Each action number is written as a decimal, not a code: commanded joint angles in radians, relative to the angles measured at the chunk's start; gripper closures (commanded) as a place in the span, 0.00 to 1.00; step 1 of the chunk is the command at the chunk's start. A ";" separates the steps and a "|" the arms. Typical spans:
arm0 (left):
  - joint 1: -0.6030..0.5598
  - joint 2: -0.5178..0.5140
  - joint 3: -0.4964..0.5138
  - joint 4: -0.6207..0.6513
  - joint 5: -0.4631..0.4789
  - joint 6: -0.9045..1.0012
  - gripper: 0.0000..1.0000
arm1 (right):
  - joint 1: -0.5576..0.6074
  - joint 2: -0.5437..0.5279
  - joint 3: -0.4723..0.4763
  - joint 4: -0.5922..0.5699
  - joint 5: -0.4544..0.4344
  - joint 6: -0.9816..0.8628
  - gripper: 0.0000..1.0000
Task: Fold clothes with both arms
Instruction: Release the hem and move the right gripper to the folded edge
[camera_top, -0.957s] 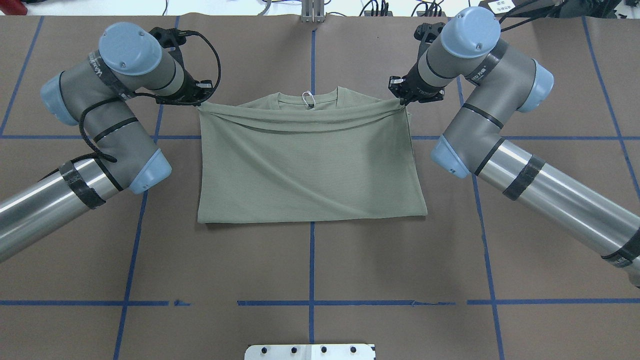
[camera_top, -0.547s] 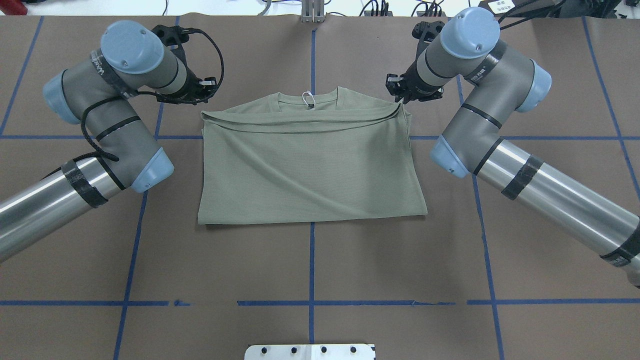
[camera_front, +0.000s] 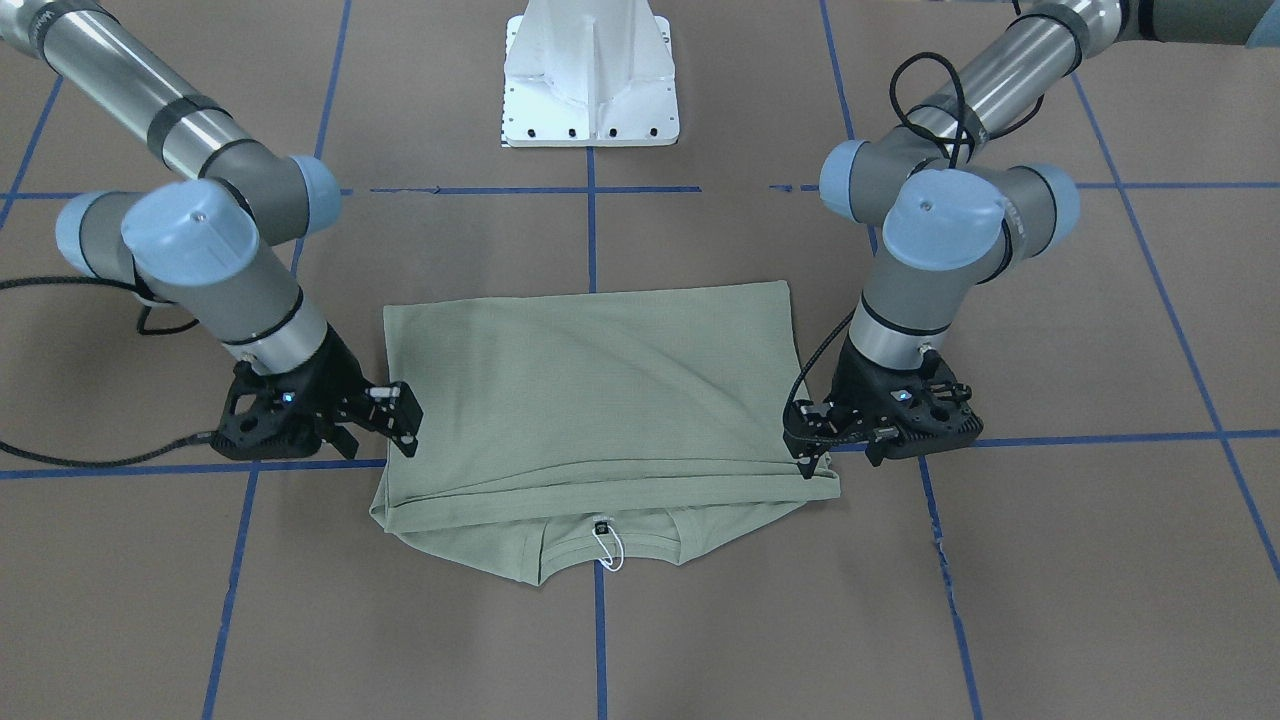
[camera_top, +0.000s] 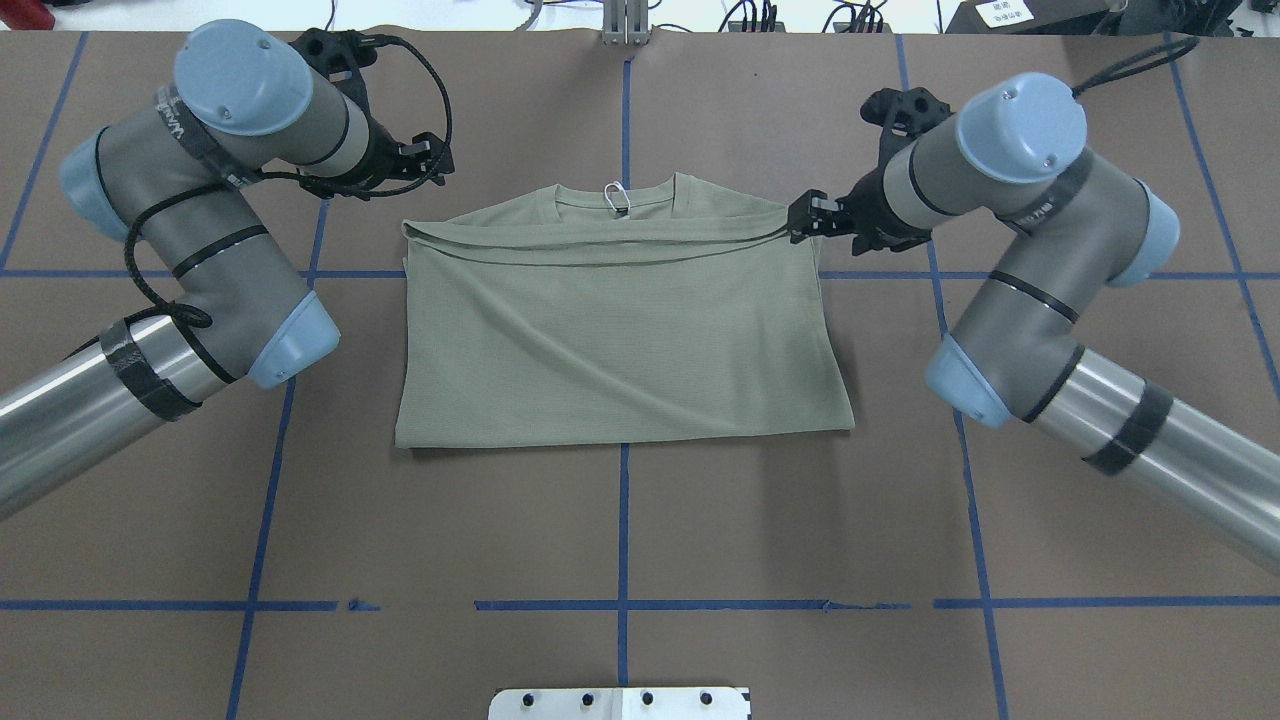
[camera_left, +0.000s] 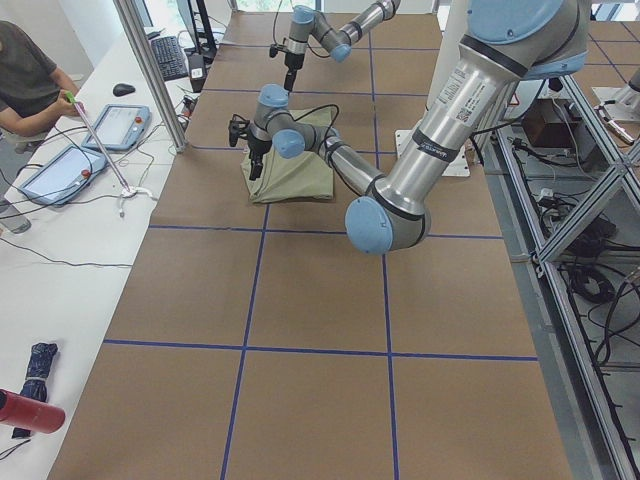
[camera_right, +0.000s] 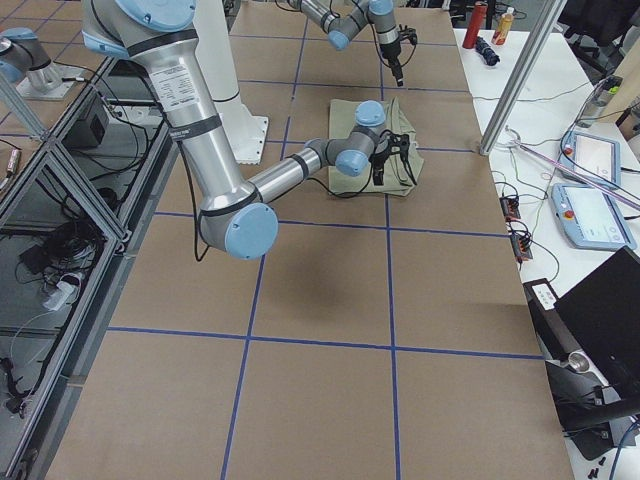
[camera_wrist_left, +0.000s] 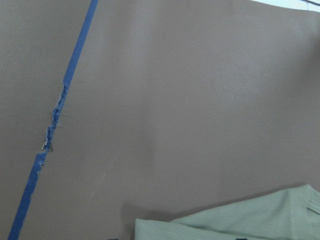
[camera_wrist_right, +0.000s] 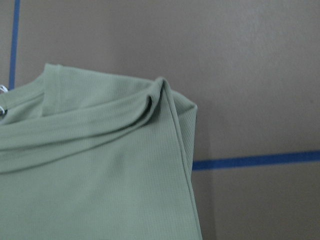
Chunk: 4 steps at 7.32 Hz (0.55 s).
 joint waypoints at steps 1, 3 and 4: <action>0.005 0.007 -0.139 0.143 0.000 -0.002 0.00 | -0.164 -0.075 0.054 -0.004 -0.126 0.092 0.00; 0.006 0.014 -0.155 0.144 0.000 -0.002 0.00 | -0.207 -0.083 0.050 -0.005 -0.168 0.092 0.02; 0.006 0.014 -0.155 0.144 0.000 -0.002 0.00 | -0.207 -0.089 0.053 -0.005 -0.165 0.091 0.07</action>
